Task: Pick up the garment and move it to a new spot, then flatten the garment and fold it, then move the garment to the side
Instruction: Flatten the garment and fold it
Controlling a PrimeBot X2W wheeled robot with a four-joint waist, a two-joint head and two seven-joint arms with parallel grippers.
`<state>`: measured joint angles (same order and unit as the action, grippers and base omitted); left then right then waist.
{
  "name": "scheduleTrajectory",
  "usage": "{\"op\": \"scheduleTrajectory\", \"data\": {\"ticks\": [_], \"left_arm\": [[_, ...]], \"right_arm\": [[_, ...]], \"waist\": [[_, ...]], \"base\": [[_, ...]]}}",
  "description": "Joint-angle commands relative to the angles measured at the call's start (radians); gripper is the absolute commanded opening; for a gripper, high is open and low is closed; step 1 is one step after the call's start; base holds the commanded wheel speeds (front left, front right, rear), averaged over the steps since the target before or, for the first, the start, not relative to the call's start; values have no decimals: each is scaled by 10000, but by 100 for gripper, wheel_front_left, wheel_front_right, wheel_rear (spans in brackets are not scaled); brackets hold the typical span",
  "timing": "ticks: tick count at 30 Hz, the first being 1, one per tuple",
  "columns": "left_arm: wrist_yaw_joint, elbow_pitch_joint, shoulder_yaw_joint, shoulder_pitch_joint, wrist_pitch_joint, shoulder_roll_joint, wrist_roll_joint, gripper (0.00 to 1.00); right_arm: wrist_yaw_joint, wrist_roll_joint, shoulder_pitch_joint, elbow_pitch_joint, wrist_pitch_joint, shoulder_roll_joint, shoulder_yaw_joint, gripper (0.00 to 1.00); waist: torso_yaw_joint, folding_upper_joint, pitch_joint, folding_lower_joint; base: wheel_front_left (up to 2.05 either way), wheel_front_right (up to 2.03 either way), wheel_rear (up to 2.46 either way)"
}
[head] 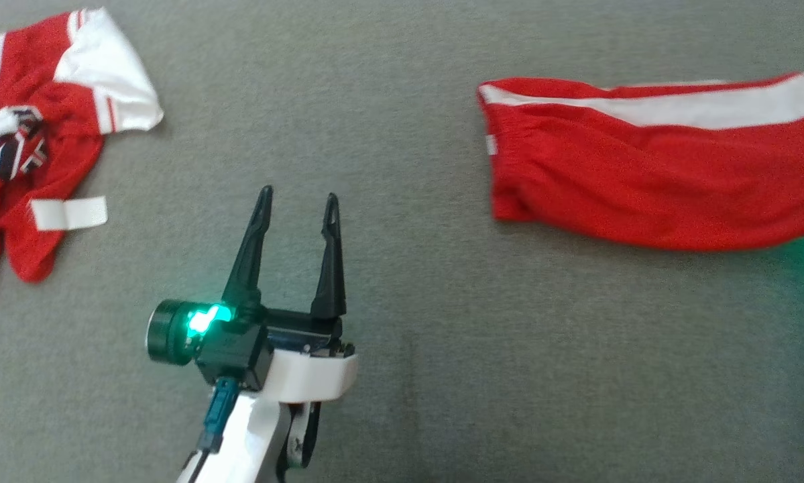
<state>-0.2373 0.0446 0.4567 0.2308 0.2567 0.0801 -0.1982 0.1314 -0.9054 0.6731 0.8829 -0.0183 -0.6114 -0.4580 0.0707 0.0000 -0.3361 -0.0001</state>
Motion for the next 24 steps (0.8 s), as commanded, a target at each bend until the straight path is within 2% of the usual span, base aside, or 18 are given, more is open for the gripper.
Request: {"op": "scheduleTrajectory", "data": {"ticks": [1, 6, 13, 19, 24], "left_arm": [[51, -364, -452, -81, 50, -29, 128, 100], [307, -322, -645, -192, 50, -120, 262, 100], [556, -103, -733, -312, 51, -221, 337, 100], [713, 81, -735, -365, 51, -268, 294, 100], [817, 171, -663, -451, 51, -288, 186, 100]], "right_arm": [[-7, 85, -237, -82, 277, -624, -16, 0], [-7, 220, -146, -180, 808, -973, 230, 0], [-7, 477, 162, -1421, 1149, -884, 252, 0], [-7, 673, 183, -3275, 1007, -500, 517, 0], [-7, 935, -245, -5116, 518, 432, 647, 0]], "waist": [[-393, 0, 325, 1], [-726, 0, 423, 1], [-958, 0, 591, 1], [-894, 0, 800, 1], [-664, 0, 904, 1]], "base": [[0, 0, 0], [0, 0, 0], [0, 0, 0], [0, 0, 0], [0, 0, 0]]}}
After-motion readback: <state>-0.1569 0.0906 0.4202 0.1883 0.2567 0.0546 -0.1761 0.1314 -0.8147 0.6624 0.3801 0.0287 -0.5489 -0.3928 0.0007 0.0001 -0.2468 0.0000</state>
